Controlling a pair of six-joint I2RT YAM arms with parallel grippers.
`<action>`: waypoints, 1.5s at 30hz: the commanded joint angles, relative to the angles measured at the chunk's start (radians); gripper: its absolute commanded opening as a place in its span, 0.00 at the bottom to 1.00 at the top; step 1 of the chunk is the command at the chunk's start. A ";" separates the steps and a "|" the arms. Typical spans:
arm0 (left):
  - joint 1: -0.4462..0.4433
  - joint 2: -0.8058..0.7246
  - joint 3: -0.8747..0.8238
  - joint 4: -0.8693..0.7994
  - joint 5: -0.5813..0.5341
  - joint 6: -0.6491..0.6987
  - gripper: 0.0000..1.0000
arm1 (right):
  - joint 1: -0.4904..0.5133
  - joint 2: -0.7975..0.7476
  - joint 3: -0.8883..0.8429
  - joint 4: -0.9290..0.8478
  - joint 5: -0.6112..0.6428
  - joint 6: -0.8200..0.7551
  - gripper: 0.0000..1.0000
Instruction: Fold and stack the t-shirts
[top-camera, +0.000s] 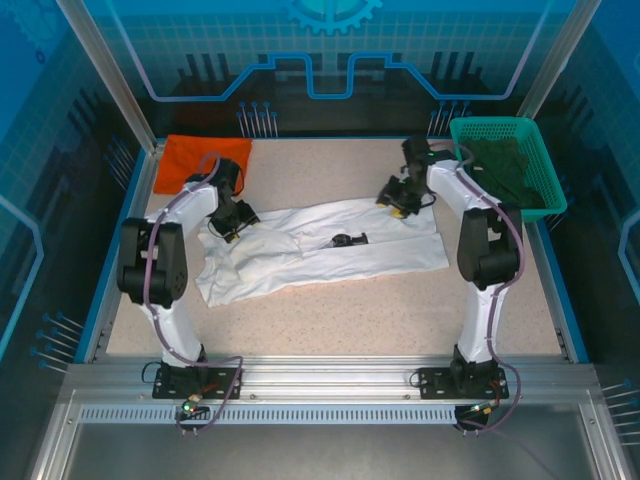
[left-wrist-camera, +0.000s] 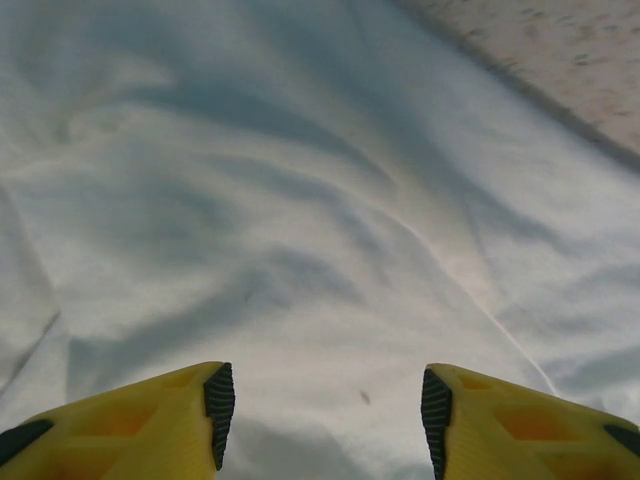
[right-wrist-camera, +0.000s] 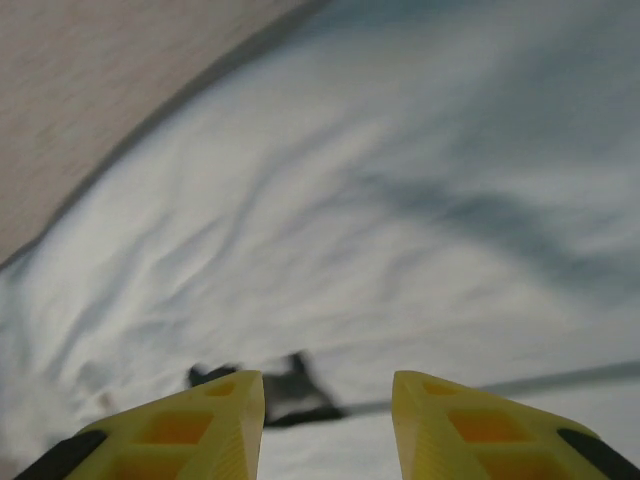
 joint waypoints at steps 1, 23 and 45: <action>-0.007 0.107 0.075 -0.070 0.011 -0.001 0.55 | -0.015 0.111 0.051 -0.064 0.089 -0.055 0.41; -0.251 0.498 0.629 -0.229 0.012 0.145 0.61 | -0.042 -0.321 -0.629 0.026 0.067 0.193 0.48; -0.303 0.426 0.977 -0.221 0.022 0.013 0.81 | -0.095 -0.801 -0.822 -0.166 0.105 0.211 0.56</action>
